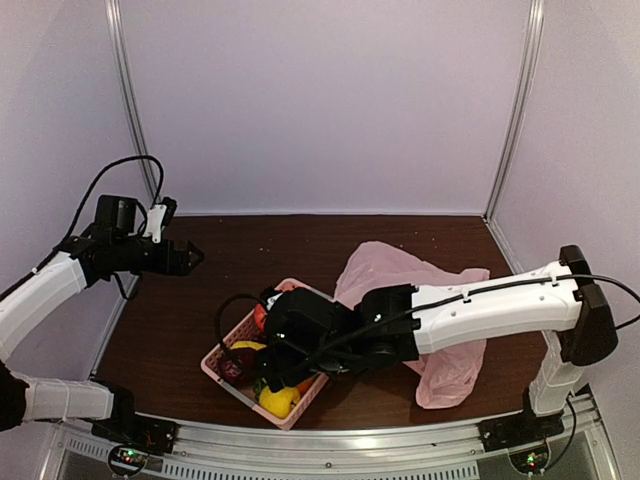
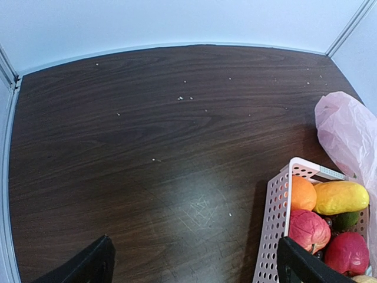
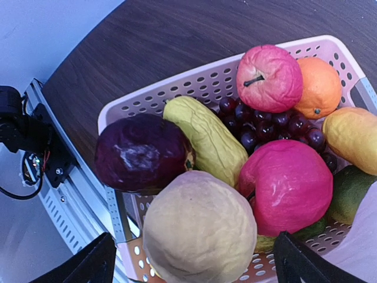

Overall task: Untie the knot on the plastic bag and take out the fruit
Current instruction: Place the fake fruit in the bin, then adjust the bag handles for the takeout bag.

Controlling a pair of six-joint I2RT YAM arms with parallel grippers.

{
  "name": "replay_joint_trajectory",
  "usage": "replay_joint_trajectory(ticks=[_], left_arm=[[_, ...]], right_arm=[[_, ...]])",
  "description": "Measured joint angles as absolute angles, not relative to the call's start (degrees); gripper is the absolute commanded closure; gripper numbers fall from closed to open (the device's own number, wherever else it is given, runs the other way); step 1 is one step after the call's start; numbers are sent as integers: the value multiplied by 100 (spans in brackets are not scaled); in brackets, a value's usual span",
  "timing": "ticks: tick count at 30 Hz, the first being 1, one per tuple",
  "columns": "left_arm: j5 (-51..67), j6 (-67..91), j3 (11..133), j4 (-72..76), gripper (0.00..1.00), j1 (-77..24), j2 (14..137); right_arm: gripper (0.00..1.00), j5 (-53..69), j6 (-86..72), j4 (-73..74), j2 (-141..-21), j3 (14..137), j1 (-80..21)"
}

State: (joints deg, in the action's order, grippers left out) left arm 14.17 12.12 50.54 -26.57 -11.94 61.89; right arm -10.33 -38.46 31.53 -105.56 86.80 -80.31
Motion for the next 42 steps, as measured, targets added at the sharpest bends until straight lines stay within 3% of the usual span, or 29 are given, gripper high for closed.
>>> replay_joint_trajectory(ticks=[10, 17, 30, 42], left_arm=[[1570, 1208, 4987, -2641, 4, -1194, 6099], [2062, 1372, 4987, -2709, 5, -1406, 5723], [2235, 2657, 4987, -2530, 5, -3599, 5450], [2080, 3317, 5310, -1931, 5, -4934, 6292]], right_arm=[[7, -1081, -3671, 3022, -10012, 8586, -8031], [5, -1269, -3304, 2867, -8956, 7808, -8036], [1, -3015, -3138, 4733, -7771, 7417, -7828], [1, -3074, -2805, 5111, -6855, 6377, -6587]])
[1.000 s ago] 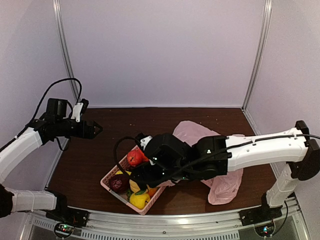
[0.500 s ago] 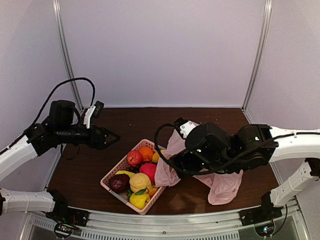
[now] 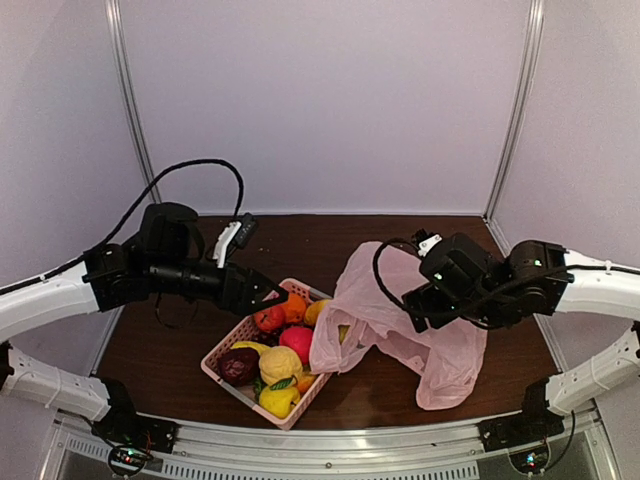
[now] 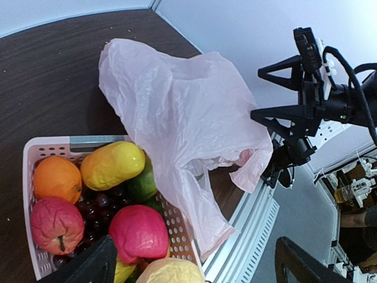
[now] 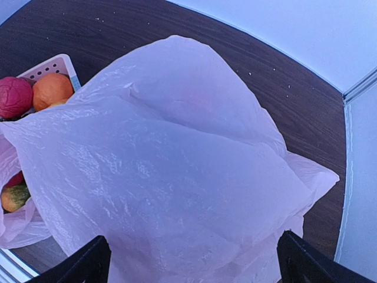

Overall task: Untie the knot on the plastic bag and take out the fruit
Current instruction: Adjust the bag handles for the takeout bag.

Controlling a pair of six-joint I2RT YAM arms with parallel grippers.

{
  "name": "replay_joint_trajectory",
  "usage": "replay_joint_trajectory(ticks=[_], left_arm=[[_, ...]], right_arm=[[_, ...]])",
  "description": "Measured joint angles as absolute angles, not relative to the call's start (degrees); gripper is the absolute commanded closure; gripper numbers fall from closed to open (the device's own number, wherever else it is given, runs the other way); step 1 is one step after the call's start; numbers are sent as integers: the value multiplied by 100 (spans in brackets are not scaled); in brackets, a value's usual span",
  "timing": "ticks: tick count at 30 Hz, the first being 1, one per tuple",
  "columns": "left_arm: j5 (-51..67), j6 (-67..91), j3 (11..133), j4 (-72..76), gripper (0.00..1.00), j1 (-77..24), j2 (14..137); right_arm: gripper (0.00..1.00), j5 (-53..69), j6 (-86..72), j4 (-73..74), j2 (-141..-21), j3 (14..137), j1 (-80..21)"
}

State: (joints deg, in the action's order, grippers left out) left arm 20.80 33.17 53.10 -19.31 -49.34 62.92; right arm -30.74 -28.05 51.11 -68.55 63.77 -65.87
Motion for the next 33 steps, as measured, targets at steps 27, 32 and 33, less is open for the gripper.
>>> replay_joint_trajectory(ticks=[27, 32, 33], left_arm=[[1704, 3544, 6469, -1326, 68, -5867, 8899], [1487, 3712, 6541, -1376, 100, -5911, 9080], [1398, 3730, 6569, -1406, 100, -5933, 9113]], right_arm=[[1, -2311, -2117, 4508, -6606, 6034, -6914], [1, -2613, -2200, 4466, -6641, 5959, -6914], [1, -2674, -2222, 4429, -6632, 5948, -6914]])
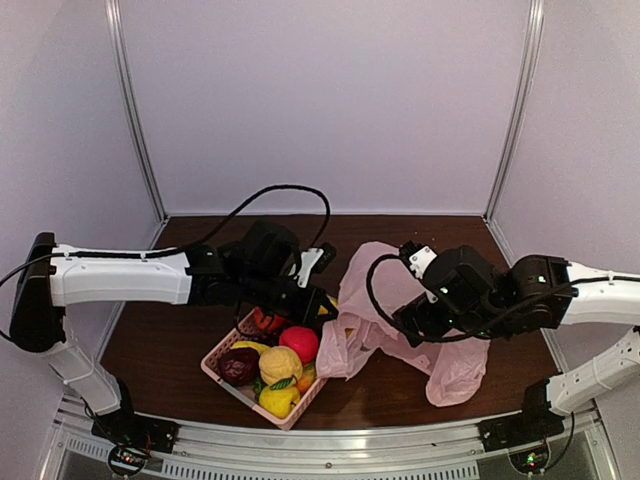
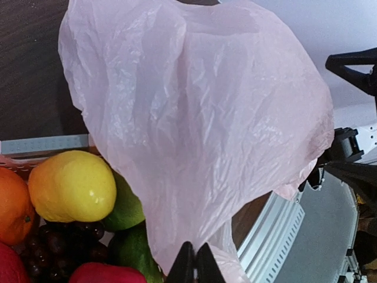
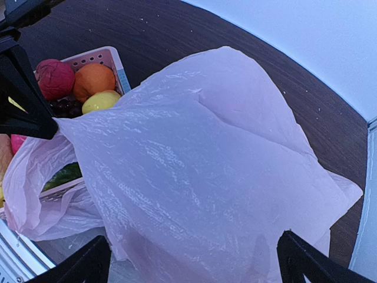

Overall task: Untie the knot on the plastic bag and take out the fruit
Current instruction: Adjust the bag handles for the takeout bag.

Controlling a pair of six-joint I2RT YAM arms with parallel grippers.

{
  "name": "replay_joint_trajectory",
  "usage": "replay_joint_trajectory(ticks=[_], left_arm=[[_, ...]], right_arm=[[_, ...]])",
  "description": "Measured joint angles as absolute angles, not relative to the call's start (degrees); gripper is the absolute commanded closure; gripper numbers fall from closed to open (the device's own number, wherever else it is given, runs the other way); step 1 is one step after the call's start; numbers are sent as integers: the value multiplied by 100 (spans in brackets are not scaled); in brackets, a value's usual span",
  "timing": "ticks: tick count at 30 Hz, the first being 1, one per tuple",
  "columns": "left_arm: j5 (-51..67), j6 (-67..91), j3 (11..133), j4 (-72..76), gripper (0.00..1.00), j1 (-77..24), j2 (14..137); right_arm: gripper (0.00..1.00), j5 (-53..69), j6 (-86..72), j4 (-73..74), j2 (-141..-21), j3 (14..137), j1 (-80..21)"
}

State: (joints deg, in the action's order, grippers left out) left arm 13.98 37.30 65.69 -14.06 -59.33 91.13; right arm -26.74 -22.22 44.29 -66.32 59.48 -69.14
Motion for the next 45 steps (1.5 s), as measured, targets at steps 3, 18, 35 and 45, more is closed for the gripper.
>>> replay_joint_trajectory(ticks=[3, 18, 35, 45], left_arm=[[1190, 3811, 6726, -1492, 100, -6016, 9142], [539, 4139, 7500, -1313, 100, -6381, 9139], [585, 3922, 7808, -1326, 100, -6375, 9139], [891, 3623, 8027, -1439, 100, -6292, 9179]], right_arm=[[1, -2803, -2244, 4340, -6539, 5935, -6914], [3, -1135, -1922, 3277, -4965, 5916, -6914], [32, -744, -3103, 2952, -5100, 5168, -7762], [42, -1850, -4265, 3503, -5520, 4827, -8394]])
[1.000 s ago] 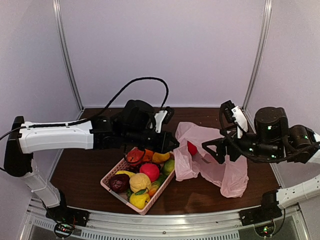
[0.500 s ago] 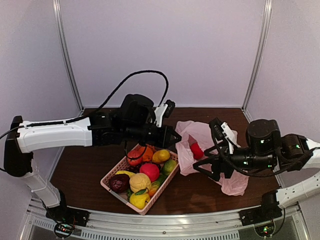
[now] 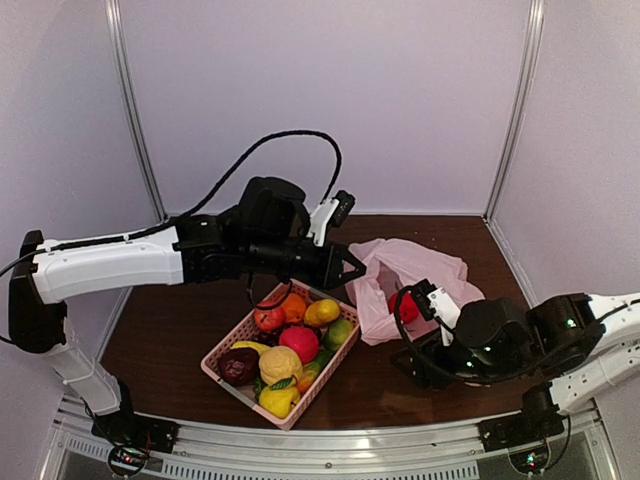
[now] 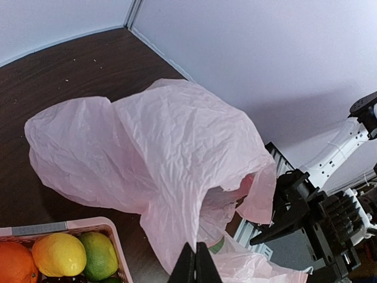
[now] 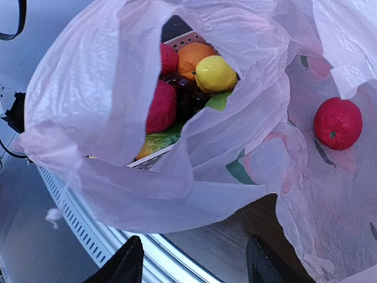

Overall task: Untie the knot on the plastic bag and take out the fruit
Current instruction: Adjust the bag handles for the takeout bag.

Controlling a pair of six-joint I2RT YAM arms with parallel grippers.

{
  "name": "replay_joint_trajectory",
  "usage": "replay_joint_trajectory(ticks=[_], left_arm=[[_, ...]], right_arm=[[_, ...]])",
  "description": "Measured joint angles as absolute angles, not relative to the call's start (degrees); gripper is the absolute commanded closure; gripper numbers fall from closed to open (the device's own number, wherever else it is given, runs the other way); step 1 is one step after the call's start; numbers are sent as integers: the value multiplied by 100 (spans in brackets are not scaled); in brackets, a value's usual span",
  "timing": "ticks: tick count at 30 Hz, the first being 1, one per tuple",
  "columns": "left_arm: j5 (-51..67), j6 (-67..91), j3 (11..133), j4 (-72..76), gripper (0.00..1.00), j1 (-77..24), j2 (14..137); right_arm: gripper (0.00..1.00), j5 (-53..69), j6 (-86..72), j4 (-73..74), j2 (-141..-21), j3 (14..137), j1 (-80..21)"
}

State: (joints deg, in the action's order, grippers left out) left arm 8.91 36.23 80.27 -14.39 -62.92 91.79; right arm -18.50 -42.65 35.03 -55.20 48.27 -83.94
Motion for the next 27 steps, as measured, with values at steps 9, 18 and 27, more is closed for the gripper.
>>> replay_joint_trajectory(ticks=[9, 18, 27], left_arm=[[1017, 3291, 8027, -1669, 100, -6066, 9185], [1391, 2818, 8027, -1883, 100, -6020, 9183], [1691, 2711, 8027, -1992, 100, -5951, 9183]], right_arm=[[44, -2261, -4742, 4434, -5465, 4810, -8379], [53, -2515, -4683, 4681, -5354, 4818, -8082], [58, -2580, -3723, 4412, -5848, 4871, -7795]])
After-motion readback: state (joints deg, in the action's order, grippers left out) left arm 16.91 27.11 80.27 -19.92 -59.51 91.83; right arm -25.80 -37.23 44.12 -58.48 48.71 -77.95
